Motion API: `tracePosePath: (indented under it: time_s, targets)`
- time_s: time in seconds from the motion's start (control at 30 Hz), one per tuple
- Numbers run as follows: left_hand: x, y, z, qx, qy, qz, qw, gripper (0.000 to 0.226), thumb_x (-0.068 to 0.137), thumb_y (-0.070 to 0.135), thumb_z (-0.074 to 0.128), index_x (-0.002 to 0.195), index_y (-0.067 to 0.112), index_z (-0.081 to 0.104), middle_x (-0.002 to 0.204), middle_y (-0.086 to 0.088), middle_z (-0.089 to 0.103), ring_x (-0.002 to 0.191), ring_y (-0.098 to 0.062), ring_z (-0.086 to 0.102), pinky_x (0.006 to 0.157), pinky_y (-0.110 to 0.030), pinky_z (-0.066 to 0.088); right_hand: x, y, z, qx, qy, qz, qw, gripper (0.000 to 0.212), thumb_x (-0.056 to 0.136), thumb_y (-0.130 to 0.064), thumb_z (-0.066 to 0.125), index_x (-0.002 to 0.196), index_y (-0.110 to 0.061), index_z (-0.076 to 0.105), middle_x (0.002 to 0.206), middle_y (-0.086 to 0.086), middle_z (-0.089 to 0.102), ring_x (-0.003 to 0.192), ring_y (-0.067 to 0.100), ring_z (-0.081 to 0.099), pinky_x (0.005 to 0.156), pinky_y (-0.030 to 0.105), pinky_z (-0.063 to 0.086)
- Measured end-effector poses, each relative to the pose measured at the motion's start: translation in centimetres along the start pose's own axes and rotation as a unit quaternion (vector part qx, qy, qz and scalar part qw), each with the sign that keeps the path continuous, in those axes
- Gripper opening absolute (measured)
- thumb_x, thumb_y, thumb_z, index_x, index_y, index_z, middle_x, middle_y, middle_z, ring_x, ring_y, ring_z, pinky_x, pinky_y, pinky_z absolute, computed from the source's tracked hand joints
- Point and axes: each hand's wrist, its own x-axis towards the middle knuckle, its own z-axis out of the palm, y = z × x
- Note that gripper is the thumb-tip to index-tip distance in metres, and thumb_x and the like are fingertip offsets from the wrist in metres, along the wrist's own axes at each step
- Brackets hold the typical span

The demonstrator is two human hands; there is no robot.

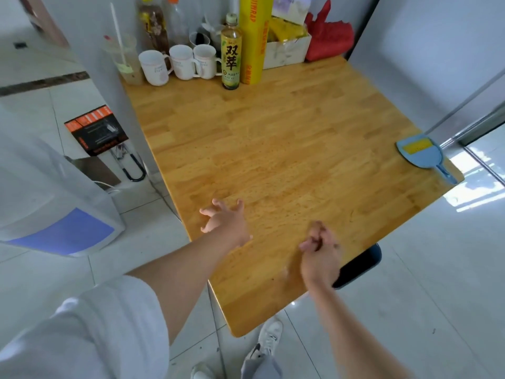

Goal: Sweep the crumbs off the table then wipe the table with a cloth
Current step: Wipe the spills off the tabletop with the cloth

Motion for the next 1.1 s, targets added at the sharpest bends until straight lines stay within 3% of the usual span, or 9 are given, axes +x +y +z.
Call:
tracePosePath:
  time_s: [0.2,0.37,0.47,0.53,0.7,0.83,0.9,1.0,1.1]
  targets:
    - [0.0,-0.5,-0.8,0.025,-0.006,0.013,1.0,0.102,0.092,0.049,0.065,0.158,0.035,-0.012,0.162,-0.026,-0.014,0.143,-0.061,0.007,0.1,-0.057,0.049,-4.4,-0.5,2.5,-0.111,-0.345,-0.449,0.817,0.031,0.098,-0.031,0.051,0.125,-0.043,0.061,0.115,-0.02,0.049,0.081,-0.007,0.049,0.068,0.006,0.042]
    - [1.7,-2.3,-3.1,0.025,0.045,0.067,0.996,0.088,0.089,0.064,0.059,0.159,0.04,0.011,0.166,-0.016,-0.003,0.147,-0.051,0.012,0.104,-0.049,0.046,11.1,1.4,-4.2,-0.009,-0.07,-0.129,0.989,0.04,0.101,-0.015,0.055,0.133,-0.039,0.061,0.107,-0.01,0.065,0.064,0.007,0.066,0.049,0.021,0.055]
    - [3.2,-3.5,-4.4,-0.01,0.079,0.069,0.994,0.09,0.086,0.069,0.059,0.157,0.044,0.012,0.166,-0.011,-0.006,0.149,-0.047,0.0,0.117,-0.057,0.028,11.9,0.2,-2.5,0.041,0.036,0.099,0.994,0.038,0.1,-0.025,0.055,0.136,-0.038,0.057,0.124,0.004,0.065,0.085,0.012,0.066,0.073,0.036,0.061]
    - [4.7,-3.8,-5.7,-0.033,0.081,0.038,0.995,0.096,0.083,0.071,0.062,0.157,0.046,0.006,0.166,-0.009,-0.014,0.15,-0.047,-0.009,0.118,-0.061,0.021,7.6,-2.3,0.8,0.038,-0.092,-0.094,0.991,0.03,0.1,-0.034,0.049,0.125,-0.044,0.06,0.116,-0.004,0.066,0.068,0.005,0.064,0.054,0.02,0.054]
    - [6.9,-3.8,-7.2,-0.046,0.061,0.017,0.997,0.104,0.077,0.073,0.068,0.156,0.049,0.005,0.166,-0.009,-0.016,0.15,-0.047,-0.009,0.118,-0.064,0.017,5.9,-1.5,0.7,-0.133,-0.336,-0.506,0.783,0.035,0.097,-0.041,0.04,0.126,-0.046,0.061,0.117,-0.019,0.053,0.076,-0.006,0.055,0.06,0.012,0.048]
    - [7.2,-3.3,-7.6,-0.038,0.063,0.005,0.997,0.106,0.073,0.071,0.073,0.156,0.047,0.012,0.166,-0.012,-0.01,0.149,-0.048,-0.004,0.115,-0.066,0.022,17.2,0.0,-4.9,0.011,-0.046,-0.114,0.992,0.043,0.099,-0.018,0.051,0.118,-0.054,0.062,0.109,-0.011,0.071,0.072,0.005,0.068,0.053,0.026,0.057]
    - [7.2,-2.9,-7.8,-0.052,0.055,-0.002,0.997,0.107,0.071,0.067,0.078,0.155,0.045,0.015,0.165,-0.013,-0.008,0.149,-0.048,-0.002,0.114,-0.066,0.024,18.1,-0.5,-3.7,0.022,0.047,0.091,0.995,0.037,0.102,-0.021,0.053,0.134,-0.04,0.058,0.13,0.006,0.061,0.092,0.019,0.069,0.072,0.034,0.06]
    - [7.3,-2.7,-8.2,-0.065,0.051,-0.007,0.997,0.108,0.07,0.063,0.081,0.154,0.044,0.016,0.164,-0.014,-0.007,0.148,-0.049,-0.003,0.113,-0.066,0.025,13.1,-4.5,2.0,-0.02,-0.095,-0.116,0.989,0.036,0.101,-0.024,0.057,0.136,-0.03,0.059,0.125,0.002,0.055,0.076,0.0,0.064,0.05,0.012,0.047]
    - [7.4,-2.8,-8.2,-0.064,0.051,-0.011,0.997,0.108,0.068,0.064,0.082,0.153,0.044,0.017,0.164,-0.014,-0.006,0.148,-0.048,-0.002,0.113,-0.066,0.024,9.2,-5.6,3.3,-0.091,-0.377,-0.419,0.821,0.033,0.102,-0.026,0.052,0.132,-0.036,0.06,0.129,-0.016,0.05,0.074,-0.003,0.064,0.063,0.016,0.055]
